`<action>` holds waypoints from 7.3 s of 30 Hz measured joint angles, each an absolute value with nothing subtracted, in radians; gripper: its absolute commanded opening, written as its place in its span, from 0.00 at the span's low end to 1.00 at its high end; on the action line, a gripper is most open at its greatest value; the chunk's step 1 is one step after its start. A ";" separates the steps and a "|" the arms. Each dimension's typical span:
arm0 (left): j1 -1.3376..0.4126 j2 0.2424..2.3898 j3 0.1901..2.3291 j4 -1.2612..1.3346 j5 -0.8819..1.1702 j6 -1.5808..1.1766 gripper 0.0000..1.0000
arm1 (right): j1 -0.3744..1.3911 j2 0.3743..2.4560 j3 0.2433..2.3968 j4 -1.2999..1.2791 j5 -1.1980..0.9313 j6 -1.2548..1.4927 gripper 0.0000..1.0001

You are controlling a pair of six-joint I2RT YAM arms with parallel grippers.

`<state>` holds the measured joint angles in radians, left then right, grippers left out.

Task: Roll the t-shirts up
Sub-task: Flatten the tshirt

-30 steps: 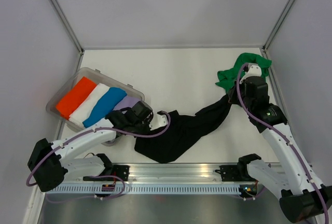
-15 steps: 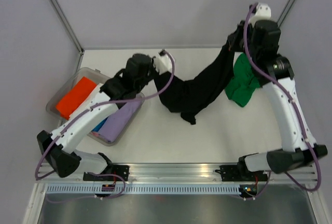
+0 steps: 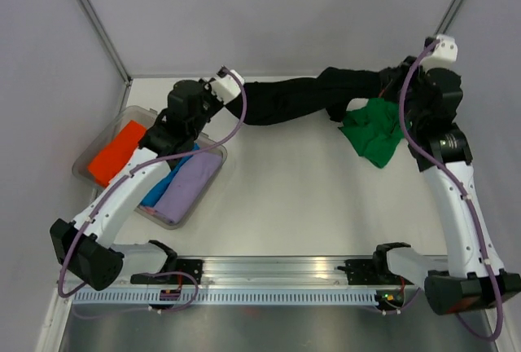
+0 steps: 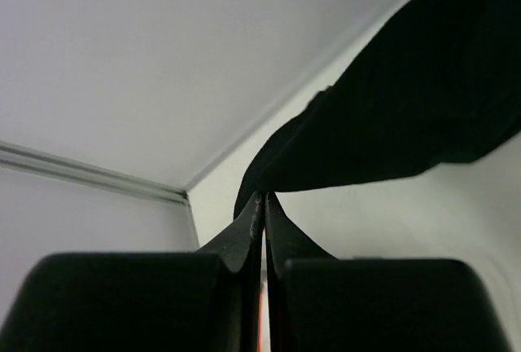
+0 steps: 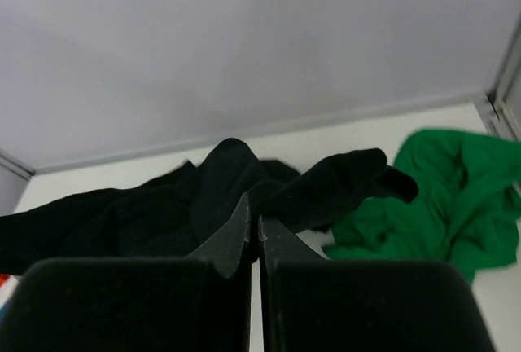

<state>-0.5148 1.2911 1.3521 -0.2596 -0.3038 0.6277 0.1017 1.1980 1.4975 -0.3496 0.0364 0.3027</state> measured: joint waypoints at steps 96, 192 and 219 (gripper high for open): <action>-0.696 1.196 0.600 -0.570 0.155 0.769 0.02 | -0.043 0.803 0.376 -0.364 0.337 0.786 0.00; -0.420 1.701 1.919 -0.303 -0.311 0.534 0.02 | -0.094 1.841 2.254 -0.300 -0.028 0.393 0.00; -0.599 1.239 0.844 -0.439 0.142 0.755 0.02 | -0.118 0.915 0.551 -0.443 0.317 0.640 0.79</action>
